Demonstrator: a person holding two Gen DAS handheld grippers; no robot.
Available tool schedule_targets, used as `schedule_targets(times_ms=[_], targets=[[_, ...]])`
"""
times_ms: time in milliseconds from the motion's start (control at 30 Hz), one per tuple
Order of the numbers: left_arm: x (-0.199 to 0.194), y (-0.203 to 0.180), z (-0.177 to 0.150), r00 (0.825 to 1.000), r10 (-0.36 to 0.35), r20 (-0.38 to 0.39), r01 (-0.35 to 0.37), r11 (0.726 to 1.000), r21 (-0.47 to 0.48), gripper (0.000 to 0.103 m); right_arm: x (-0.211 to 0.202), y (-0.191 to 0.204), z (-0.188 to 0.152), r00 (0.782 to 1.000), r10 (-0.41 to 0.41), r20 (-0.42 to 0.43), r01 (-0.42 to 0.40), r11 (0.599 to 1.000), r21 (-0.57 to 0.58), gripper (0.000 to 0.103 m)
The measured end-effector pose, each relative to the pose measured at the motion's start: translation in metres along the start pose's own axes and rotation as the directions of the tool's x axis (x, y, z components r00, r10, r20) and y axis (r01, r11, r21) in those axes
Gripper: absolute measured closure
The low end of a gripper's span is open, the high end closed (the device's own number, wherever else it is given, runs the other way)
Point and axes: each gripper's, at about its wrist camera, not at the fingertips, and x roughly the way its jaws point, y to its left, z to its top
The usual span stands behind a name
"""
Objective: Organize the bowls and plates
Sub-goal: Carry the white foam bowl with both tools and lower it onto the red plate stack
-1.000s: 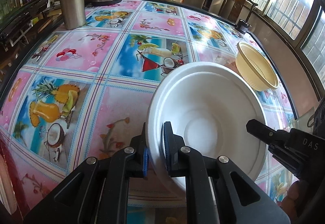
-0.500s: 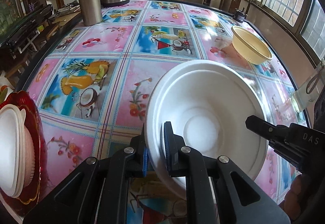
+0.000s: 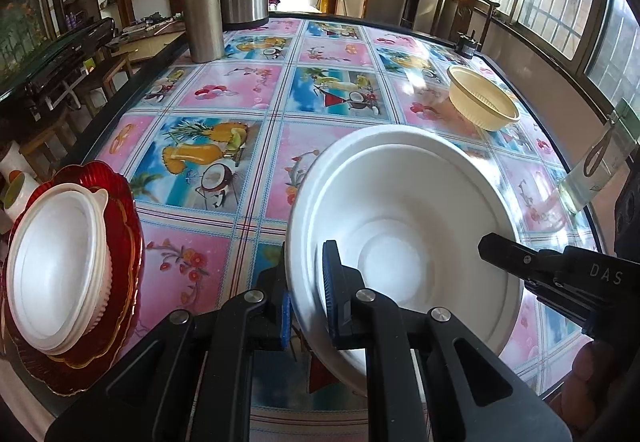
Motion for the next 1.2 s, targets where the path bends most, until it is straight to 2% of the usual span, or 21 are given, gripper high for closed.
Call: schedule_targets(times_ms=[367, 533, 767, 900, 1000, 1200], targets=[[-0.035, 0.039, -0.005, 0.998, 0.024, 0.065, -0.021, 0.999, -0.047, 0.092, 0.002, 0.052, -0.016, 1.000, 0.014, -0.009, -0.015, 0.997, -0.075, 0.097], [-0.064, 0.074, -0.004, 0.991, 0.050, 0.123, -0.038, 0.994, -0.098, 0.092, 0.007, 0.095, -0.024, 0.997, 0.065, -0.029, -0.068, 0.990, -0.124, 0.097], [-0.100, 0.134, -0.001, 0.968, 0.158, 0.193, -0.123, 0.976, -0.179, 0.092, 0.036, 0.171, -0.041, 0.992, 0.098, -0.080, -0.115, 0.965, -0.235, 0.096], [-0.095, 0.176, -0.008, 0.967, 0.199, 0.157, -0.159, 0.958, -0.239, 0.092, 0.065, 0.206, -0.056, 0.989, 0.094, -0.119, -0.124, 0.950, -0.285, 0.096], [-0.079, 0.200, -0.015, 0.970, 0.216, 0.111, -0.180, 0.945, -0.273, 0.092, 0.087, 0.224, -0.070, 0.989, 0.059, -0.134, -0.100, 0.939, -0.330, 0.096], [-0.051, 0.223, -0.027, 0.974, 0.222, 0.043, -0.199, 0.932, -0.304, 0.091, 0.120, 0.234, -0.089, 0.990, -0.013, -0.140, -0.041, 0.926, -0.375, 0.096]])
